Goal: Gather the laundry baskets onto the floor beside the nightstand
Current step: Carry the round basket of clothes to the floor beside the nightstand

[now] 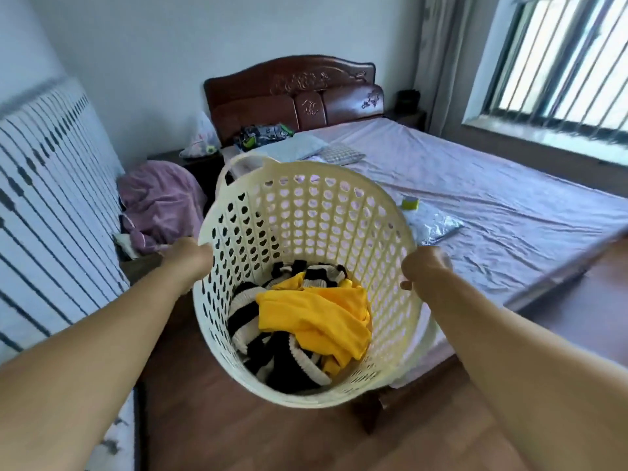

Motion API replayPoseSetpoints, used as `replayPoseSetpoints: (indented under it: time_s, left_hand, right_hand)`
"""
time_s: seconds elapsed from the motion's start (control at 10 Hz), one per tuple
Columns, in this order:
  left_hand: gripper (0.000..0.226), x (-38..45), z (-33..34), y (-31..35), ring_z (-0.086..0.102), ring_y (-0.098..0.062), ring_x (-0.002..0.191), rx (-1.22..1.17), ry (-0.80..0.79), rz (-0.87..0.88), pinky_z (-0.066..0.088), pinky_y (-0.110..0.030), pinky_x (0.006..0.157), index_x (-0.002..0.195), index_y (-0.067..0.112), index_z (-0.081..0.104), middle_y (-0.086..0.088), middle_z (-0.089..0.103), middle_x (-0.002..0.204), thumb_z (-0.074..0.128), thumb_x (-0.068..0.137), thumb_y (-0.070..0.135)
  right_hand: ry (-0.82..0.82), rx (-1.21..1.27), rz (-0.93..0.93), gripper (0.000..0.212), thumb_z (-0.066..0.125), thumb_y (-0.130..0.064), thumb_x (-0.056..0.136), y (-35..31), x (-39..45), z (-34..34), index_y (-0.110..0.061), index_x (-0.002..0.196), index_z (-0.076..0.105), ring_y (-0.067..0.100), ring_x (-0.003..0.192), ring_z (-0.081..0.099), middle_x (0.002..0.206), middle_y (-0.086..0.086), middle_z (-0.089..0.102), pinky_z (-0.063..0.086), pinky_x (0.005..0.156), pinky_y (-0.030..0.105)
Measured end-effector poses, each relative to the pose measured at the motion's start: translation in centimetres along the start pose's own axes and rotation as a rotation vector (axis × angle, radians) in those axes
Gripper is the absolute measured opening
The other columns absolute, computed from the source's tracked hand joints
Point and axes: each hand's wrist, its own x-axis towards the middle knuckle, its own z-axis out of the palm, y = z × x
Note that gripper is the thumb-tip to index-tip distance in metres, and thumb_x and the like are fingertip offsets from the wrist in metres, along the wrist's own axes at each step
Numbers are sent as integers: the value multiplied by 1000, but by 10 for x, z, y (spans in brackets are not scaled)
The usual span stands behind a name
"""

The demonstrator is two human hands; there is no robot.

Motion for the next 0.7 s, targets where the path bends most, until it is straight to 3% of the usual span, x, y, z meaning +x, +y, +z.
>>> replayPoseSetpoints:
  time_s: [0.1,0.2,0.3,0.4,0.5,0.6,0.7]
  left_hand:
    - [50,-11,14,51,53,-41,121,-19,-25,86,43,-36,94,132,-1,51,-25,55,134,42,95,32]
    - [47,-28,37,102,60,-42,112,-53,-58,181,46,-36,86,121,-6,59,-27,61,125,45,95,30]
    - [47,-44,67,157,60,-42,109,-66,-130,261,49,-39,87,118,-9,59,-28,62,122,43,95,28]
    - [46,-59,110,221,63,-39,98,-65,-205,324,48,-38,77,110,-11,62,-27,66,114,42,94,27]
    - [44,-71,145,279,65,-39,90,-106,-265,376,49,-39,70,102,-13,65,-28,69,106,44,93,24]
    - [40,-86,186,349,66,-41,85,-150,-318,429,43,-33,62,102,-13,64,-29,67,98,47,91,22]
    - [43,-108,230,424,67,-43,92,-172,-408,477,42,-34,64,107,-11,63,-29,68,105,45,92,25]
  right_hand:
    - [80,-390,-155,33,44,-12,97,-2,-7,-49,-12,127,58,12,115,62,130,-5,61,54,74,23]
    - [95,-60,-7,34,47,-5,93,7,14,-102,-2,125,57,27,117,60,129,13,61,54,86,34]
    - [172,34,29,38,51,-3,88,19,34,-154,3,126,54,34,111,61,124,21,59,57,66,26]
    - [224,60,89,41,50,-4,89,41,80,-221,4,129,51,25,91,54,104,14,51,48,38,22]
    - [279,191,142,36,48,-3,91,49,109,-269,3,126,54,23,78,53,98,11,51,48,44,29]
    - [431,307,202,29,46,-1,89,65,140,-331,2,108,67,22,54,52,86,12,60,51,37,25]
    - [514,268,178,32,44,5,83,77,166,-388,2,104,68,21,58,53,78,11,61,60,77,44]
